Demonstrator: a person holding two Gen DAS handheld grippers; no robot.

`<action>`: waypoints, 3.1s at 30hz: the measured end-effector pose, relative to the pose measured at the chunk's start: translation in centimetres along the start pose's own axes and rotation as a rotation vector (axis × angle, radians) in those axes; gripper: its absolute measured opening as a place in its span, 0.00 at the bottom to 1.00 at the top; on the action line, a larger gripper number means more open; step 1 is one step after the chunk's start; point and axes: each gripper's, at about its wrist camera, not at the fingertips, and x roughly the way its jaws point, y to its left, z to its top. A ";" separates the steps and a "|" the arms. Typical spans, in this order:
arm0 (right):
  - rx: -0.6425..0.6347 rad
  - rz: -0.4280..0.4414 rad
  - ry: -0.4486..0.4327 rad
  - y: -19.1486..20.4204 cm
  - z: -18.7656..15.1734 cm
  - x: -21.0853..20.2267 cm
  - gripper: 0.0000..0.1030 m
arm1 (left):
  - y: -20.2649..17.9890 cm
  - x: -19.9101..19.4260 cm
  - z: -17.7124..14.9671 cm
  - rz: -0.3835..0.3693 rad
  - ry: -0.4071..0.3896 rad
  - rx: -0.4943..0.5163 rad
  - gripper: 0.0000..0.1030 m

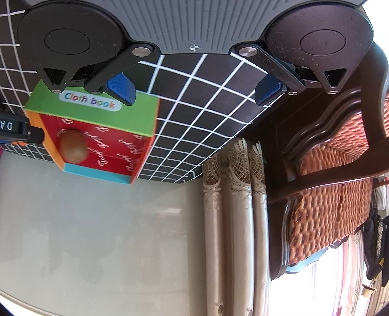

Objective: Organize fruits
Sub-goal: 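Carry the kiwi with the right tool into the red box and release, then move the left tool to the small yellow fruit and grasp it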

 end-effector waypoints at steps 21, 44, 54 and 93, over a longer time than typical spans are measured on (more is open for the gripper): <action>0.190 -0.377 0.004 -17.5 -2.5 -4.5 0.82 | -11.9 -3.3 0.9 -0.243 -0.114 0.035 1.00; 0.255 -0.572 -0.044 -27.7 -6.1 -9.9 0.87 | -27.1 -3.9 -2.2 -0.478 0.031 0.263 0.83; 0.292 -0.632 -0.051 -30.6 -6.9 -10.5 0.86 | -30.3 -2.4 -2.6 -0.497 0.096 0.246 0.59; 0.330 -0.711 0.001 -33.7 -8.3 -10.3 0.87 | -32.1 -1.8 -1.7 -0.542 0.103 0.244 0.26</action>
